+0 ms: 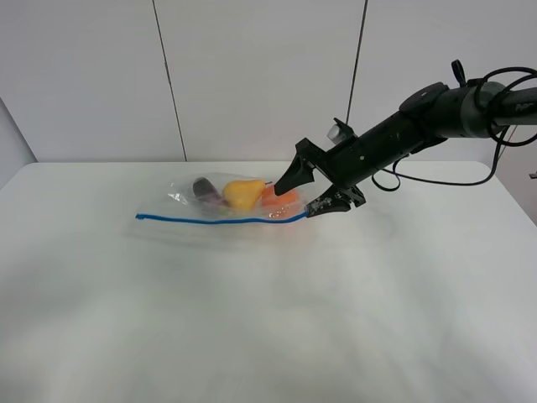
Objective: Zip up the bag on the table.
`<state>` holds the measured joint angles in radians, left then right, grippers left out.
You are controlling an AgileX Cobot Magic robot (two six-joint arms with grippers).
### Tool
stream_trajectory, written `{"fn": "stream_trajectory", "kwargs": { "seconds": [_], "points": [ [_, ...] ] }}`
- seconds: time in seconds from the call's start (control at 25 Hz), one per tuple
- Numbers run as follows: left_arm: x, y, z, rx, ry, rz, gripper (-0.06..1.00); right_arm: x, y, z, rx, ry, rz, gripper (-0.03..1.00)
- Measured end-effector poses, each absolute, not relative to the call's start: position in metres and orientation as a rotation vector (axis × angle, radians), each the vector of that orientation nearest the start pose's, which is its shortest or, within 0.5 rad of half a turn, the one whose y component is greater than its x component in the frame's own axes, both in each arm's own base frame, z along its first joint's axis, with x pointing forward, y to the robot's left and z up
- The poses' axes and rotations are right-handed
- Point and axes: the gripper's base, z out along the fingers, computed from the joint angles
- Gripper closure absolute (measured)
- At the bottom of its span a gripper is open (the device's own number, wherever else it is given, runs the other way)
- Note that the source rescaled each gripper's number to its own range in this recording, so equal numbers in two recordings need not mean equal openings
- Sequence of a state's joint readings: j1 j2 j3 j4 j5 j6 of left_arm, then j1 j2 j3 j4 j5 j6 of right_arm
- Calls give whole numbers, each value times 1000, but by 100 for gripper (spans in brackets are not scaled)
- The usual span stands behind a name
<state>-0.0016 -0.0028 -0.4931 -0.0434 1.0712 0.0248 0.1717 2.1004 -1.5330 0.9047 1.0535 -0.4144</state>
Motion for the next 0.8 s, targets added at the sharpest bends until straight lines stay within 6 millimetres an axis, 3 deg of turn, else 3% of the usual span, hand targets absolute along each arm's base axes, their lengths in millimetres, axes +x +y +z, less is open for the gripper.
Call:
{"fn": "stream_trajectory", "kwargs": {
  "seconds": [0.16,0.32,0.44,0.8],
  "points": [
    [-5,-3,275,29,2058,-38,-6,423,119,207,-274,2854,793,-1],
    [-5,-3,275,29,2058,-38,-6,435,98,232,-287,2887,390,-2],
    [-5,-3,275,29,2058,-38,-6,438,83,245,-263,2904,185,-2],
    [-5,-3,275,29,2058,-38,-6,445,21,249,-83,2914,82,-3]
  ]
}}
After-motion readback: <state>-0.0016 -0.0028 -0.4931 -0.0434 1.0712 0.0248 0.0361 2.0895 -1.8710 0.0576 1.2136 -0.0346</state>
